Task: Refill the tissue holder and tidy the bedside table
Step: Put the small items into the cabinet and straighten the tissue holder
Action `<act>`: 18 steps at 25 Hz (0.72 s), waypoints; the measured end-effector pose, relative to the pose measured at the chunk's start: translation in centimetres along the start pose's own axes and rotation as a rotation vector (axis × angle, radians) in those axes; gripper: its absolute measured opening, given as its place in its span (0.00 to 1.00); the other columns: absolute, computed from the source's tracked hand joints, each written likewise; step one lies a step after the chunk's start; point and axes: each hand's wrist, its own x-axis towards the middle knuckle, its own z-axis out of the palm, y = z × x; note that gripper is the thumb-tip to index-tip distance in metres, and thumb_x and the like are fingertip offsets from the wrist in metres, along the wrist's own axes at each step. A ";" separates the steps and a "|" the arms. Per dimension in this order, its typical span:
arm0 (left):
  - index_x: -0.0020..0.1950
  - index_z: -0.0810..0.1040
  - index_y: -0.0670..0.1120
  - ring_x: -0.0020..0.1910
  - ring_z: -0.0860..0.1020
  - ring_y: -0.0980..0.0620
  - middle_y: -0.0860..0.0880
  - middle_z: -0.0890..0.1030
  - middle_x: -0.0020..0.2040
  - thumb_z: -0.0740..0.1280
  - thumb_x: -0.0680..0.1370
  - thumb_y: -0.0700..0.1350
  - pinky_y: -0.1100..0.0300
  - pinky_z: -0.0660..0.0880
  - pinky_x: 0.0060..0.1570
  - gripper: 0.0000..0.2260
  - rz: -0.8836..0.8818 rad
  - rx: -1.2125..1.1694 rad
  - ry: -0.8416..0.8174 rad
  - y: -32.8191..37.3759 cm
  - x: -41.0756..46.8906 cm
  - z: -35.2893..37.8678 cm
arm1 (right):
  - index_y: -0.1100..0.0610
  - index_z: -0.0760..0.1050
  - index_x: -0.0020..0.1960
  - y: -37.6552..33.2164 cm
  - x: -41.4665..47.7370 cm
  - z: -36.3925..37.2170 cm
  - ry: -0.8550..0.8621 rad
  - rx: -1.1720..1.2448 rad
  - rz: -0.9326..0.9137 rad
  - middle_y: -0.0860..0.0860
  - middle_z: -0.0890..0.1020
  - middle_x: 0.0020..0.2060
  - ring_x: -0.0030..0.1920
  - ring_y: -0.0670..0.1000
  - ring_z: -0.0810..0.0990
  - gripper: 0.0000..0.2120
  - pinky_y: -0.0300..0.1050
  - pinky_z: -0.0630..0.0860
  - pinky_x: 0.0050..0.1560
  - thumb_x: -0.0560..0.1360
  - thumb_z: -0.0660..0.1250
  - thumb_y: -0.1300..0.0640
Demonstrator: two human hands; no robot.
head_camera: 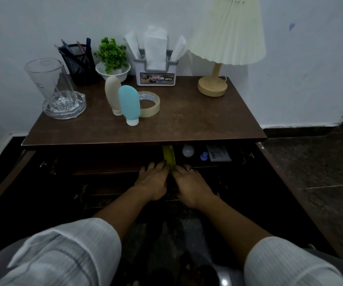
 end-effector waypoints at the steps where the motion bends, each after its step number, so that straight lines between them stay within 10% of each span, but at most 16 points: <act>1: 0.82 0.55 0.50 0.78 0.56 0.39 0.48 0.54 0.82 0.61 0.79 0.45 0.38 0.56 0.75 0.31 -0.001 0.013 -0.004 0.0 0.2 0.1 | 0.58 0.62 0.77 0.1 0.0 0.0 -0.003 -0.027 0.000 0.55 0.67 0.73 0.72 0.62 0.65 0.37 0.58 0.68 0.69 0.69 0.70 0.59; 12: 0.83 0.52 0.49 0.80 0.49 0.38 0.48 0.50 0.83 0.60 0.80 0.48 0.34 0.50 0.76 0.32 -0.002 -0.029 0.000 0.6 2.9 -0.4 | 0.56 0.48 0.82 1.6 1.4 0.6 -0.072 0.005 0.116 0.53 0.52 0.82 0.80 0.62 0.51 0.46 0.61 0.55 0.78 0.73 0.71 0.53; 18: 0.82 0.56 0.49 0.79 0.55 0.39 0.47 0.54 0.83 0.61 0.81 0.51 0.39 0.55 0.76 0.29 -0.006 -0.057 -0.010 0.5 -1.1 -3.0 | 0.60 0.64 0.75 0.3 -0.9 -2.5 -0.021 0.120 0.124 0.58 0.66 0.74 0.73 0.62 0.67 0.31 0.55 0.71 0.68 0.73 0.67 0.61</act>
